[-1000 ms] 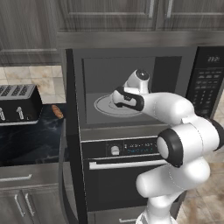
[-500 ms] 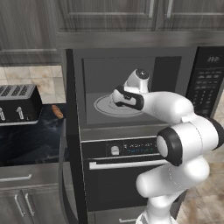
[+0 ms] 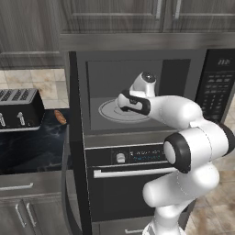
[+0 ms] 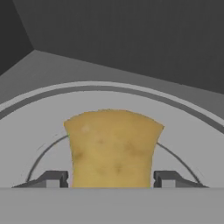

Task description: Place the sponge inside the microwave to prepare for sanitizing.

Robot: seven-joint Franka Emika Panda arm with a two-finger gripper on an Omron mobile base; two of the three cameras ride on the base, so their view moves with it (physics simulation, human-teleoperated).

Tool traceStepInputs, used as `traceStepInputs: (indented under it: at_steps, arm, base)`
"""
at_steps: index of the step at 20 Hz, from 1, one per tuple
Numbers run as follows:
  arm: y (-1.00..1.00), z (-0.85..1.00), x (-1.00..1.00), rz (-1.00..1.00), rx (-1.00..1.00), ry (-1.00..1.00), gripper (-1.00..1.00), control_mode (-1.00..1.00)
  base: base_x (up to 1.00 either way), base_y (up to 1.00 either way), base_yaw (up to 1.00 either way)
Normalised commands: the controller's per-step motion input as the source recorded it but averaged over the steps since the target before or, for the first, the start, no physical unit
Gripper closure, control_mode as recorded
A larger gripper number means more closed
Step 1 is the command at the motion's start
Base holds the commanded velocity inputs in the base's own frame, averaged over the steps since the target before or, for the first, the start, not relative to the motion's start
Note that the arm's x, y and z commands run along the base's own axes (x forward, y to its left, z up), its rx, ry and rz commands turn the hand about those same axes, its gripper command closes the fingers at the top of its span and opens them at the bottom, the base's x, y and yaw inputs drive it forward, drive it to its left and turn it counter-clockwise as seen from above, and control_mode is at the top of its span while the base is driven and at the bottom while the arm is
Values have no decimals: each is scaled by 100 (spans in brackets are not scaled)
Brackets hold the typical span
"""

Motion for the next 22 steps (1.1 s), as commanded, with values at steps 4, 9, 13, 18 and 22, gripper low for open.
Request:
traceStepInputs:
  at_steps: [4, 9, 13, 18, 22]
  arm:
    - [0, -9, -11, 0, 0, -3, -100, -100]
    - [-2, 1, -20, 0, 0, -8, -100, -100]
    - [0, 18, -31, 0, 0, -13, -100, -100]
    - [0, 36, -38, 0, 0, -4, -100, -100]
    - [-5, 44, -38, 0, 0, 7, -100, -100]
  base:
    - [0, 0, 0]
    - [0, 0, 0]
    - [0, 0, 0]
    - [0, 0, 0]
    - [0, 0, 0]
